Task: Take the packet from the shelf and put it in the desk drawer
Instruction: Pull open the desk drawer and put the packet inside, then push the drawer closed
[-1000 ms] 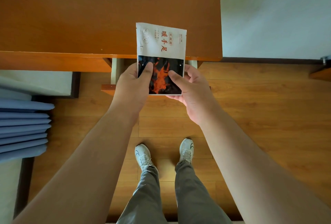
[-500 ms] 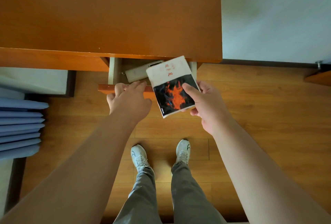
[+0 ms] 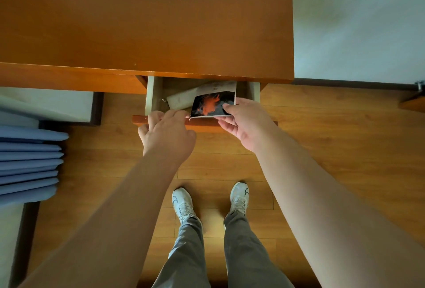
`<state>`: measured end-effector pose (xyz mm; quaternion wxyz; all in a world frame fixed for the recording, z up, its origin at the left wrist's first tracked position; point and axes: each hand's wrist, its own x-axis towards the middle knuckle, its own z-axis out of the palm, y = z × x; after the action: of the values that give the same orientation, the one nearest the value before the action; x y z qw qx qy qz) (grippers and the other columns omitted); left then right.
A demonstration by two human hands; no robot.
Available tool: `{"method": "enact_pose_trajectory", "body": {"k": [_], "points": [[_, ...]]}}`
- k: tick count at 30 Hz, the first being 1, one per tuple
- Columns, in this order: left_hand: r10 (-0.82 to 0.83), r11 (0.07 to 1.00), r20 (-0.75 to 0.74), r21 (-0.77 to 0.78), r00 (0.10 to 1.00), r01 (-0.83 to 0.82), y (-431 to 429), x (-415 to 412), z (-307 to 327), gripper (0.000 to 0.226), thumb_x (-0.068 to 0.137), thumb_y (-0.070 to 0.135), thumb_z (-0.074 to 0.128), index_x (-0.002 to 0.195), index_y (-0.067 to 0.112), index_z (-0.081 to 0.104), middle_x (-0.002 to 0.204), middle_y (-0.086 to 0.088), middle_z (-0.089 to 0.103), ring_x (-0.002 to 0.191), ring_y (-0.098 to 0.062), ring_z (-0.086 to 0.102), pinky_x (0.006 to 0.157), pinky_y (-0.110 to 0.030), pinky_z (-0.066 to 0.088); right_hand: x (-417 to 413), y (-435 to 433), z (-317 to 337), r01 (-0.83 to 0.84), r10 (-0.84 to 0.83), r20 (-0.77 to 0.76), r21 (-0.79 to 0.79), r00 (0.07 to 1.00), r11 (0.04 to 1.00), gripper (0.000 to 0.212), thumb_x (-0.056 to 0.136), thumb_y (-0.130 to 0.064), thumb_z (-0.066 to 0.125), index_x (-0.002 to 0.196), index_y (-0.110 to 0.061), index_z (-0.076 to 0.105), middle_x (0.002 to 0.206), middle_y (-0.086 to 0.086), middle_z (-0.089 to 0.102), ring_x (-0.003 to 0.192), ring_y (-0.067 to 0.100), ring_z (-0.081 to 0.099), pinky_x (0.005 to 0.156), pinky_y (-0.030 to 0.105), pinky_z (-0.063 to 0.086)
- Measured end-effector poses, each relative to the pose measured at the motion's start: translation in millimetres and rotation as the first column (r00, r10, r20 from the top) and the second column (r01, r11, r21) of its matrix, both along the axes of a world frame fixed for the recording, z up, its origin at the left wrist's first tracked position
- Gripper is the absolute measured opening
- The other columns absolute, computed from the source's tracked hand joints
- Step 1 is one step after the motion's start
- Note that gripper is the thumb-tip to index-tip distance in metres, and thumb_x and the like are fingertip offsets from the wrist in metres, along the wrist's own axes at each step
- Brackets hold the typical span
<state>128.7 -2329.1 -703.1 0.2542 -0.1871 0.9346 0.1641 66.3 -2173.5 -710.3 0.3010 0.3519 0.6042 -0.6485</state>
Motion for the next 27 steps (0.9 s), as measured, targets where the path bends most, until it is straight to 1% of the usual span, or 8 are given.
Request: {"method": "enact_pose_trajectory", "body": {"k": [3, 6, 8, 10, 13, 17, 22, 27], "points": [[0.056, 0.998, -0.053, 0.025, 0.997, -0.054, -1, 4, 1, 0.052, 0.096, 0.026, 0.052, 0.148, 0.032, 0.047, 0.156, 0.006, 0.050, 0.151, -0.024, 0.028, 0.115, -0.052, 0.025, -7, -6, -5, -0.121, 0.125, -0.027, 0.112, 0.992, 0.986, 0.040, 0.096, 0.011, 0.058, 0.126, -0.015, 0.065, 0.114, 0.004, 0.067, 0.112, 0.023, 0.069, 0.092, 0.042, 0.062], [0.039, 0.999, -0.066, 0.039, 0.997, -0.037, -2, 5, 2, 0.056, 0.097, 0.026, 0.052, 0.151, 0.036, 0.043, 0.158, 0.008, 0.048, 0.152, -0.023, 0.026, 0.117, -0.053, 0.024, -10, -11, -5, -0.263, 0.300, -0.103, 0.269, 0.948, 0.926, 0.074, 0.092, 0.020, 0.053, 0.154, -0.020, 0.046, 0.146, 0.008, 0.060, 0.130, 0.030, 0.061, 0.103, 0.043, 0.055], [0.022, 0.999, -0.060, 0.044, 0.998, -0.019, -1, 5, 1, 0.060, 0.098, 0.026, 0.051, 0.156, 0.038, 0.038, 0.161, 0.009, 0.045, 0.153, -0.023, 0.025, 0.118, -0.055, 0.023, -10, -14, 2, -0.412, 0.510, -0.136, 0.433, 0.849, 0.802, 0.072, 0.097, 0.011, 0.052, 0.160, -0.019, 0.035, 0.157, 0.007, 0.051, 0.142, 0.031, 0.050, 0.100, 0.035, 0.051], [0.029, 0.998, -0.062, 0.059, 0.998, -0.025, 2, 6, 2, 0.064, 0.098, 0.027, 0.051, 0.158, 0.039, 0.034, 0.164, 0.009, 0.042, 0.155, -0.023, 0.023, 0.119, -0.055, 0.022, -8, -15, 8, -0.441, 0.609, -0.156, 0.555, 0.777, 0.705, 0.061, 0.102, -0.011, 0.057, 0.159, -0.017, 0.036, 0.159, 0.007, 0.048, 0.145, 0.029, 0.046, 0.108, 0.038, 0.046], [0.070, 0.993, -0.072, 0.096, 0.995, -0.063, 7, 8, 4, 0.067, 0.097, 0.030, 0.051, 0.159, 0.041, 0.030, 0.167, 0.008, 0.037, 0.156, -0.024, 0.022, 0.119, -0.055, 0.023, -1, -15, 9, -0.377, 0.560, -0.216, 0.547, 0.800, 0.748, 0.065, 0.102, -0.039, 0.056, 0.160, -0.022, 0.034, 0.166, 0.000, 0.039, 0.152, 0.022, 0.036, 0.118, 0.044, 0.034], [0.221, 0.959, -0.080, 0.201, 0.972, -0.202, 12, 11, 4, 0.057, 0.096, 0.031, 0.054, 0.151, 0.035, 0.039, 0.161, 0.002, 0.040, 0.151, -0.026, 0.031, 0.117, -0.053, 0.029, 17, -13, 3, -0.329, 0.511, -0.276, 0.506, 0.814, 0.797, 0.081, 0.097, -0.060, 0.053, 0.165, -0.031, 0.020, 0.173, -0.005, 0.023, 0.157, 0.018, 0.024, 0.124, 0.048, 0.028], [0.371, 0.869, -0.058, 0.373, 0.927, -0.324, 12, 23, 1, 0.028, 0.096, 0.036, 0.056, 0.123, 0.029, 0.054, 0.131, 0.007, 0.055, 0.131, -0.021, 0.050, 0.110, -0.045, 0.042, 52, -7, -1, -0.247, 0.439, -0.424, 0.435, 0.792, 0.866, 0.065, 0.095, -0.055, 0.059, 0.152, -0.026, 0.045, 0.154, -0.007, 0.049, 0.137, 0.009, 0.048, 0.113, 0.036, 0.043], [0.430, 0.820, 0.001, 0.417, 0.903, -0.391, 9, 36, -3, 0.043, 0.099, 0.031, 0.051, 0.142, 0.032, 0.056, 0.152, 0.005, 0.054, 0.146, -0.019, 0.044, 0.106, -0.033, 0.037, 75, -2, -14, -0.245, 0.408, -0.355, 0.422, 0.841, 0.873, 0.060, 0.093, -0.061, 0.056, 0.141, -0.026, 0.052, 0.140, -0.009, 0.060, 0.127, 0.007, 0.056, 0.108, 0.037, 0.049]]}}
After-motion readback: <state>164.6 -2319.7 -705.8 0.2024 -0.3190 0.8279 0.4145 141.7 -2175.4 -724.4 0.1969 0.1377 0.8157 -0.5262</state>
